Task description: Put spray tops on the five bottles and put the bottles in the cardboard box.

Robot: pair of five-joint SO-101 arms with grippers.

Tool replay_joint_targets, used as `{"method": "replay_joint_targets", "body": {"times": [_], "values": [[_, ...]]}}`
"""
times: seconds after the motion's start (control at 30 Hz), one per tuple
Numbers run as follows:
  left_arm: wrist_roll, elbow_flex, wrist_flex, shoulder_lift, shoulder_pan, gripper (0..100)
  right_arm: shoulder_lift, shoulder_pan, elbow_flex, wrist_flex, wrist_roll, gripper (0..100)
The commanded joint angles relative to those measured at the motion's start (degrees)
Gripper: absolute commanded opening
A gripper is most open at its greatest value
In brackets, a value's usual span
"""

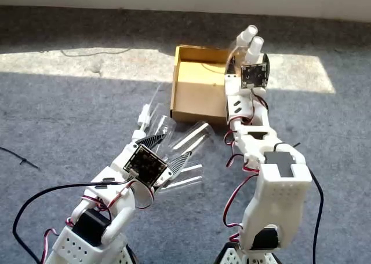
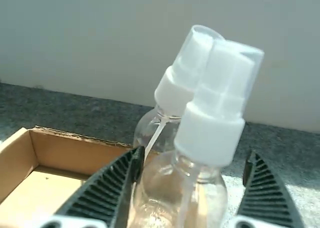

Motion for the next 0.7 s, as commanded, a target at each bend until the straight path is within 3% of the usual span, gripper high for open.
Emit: {"method": "replay_joint_targets", "body": {"times": [0.0, 0.23, 0.67], "values": [[-0.4, -0.2, -0.9, -0.9, 0.4, 22, -1.5, 0.7, -1.3, -1.3, 0.8, 26.4], [-0.4, -0.2, -0.9, -0.9, 0.4, 22, -3.0, 0.7, -1.0, -1.0, 0.8, 26.6], [-0.4, -0.2, -0.9, -0.9, 0.4, 22, -13.7, 0.7, -1.4, 10.2, 0.4, 26.7]]}}
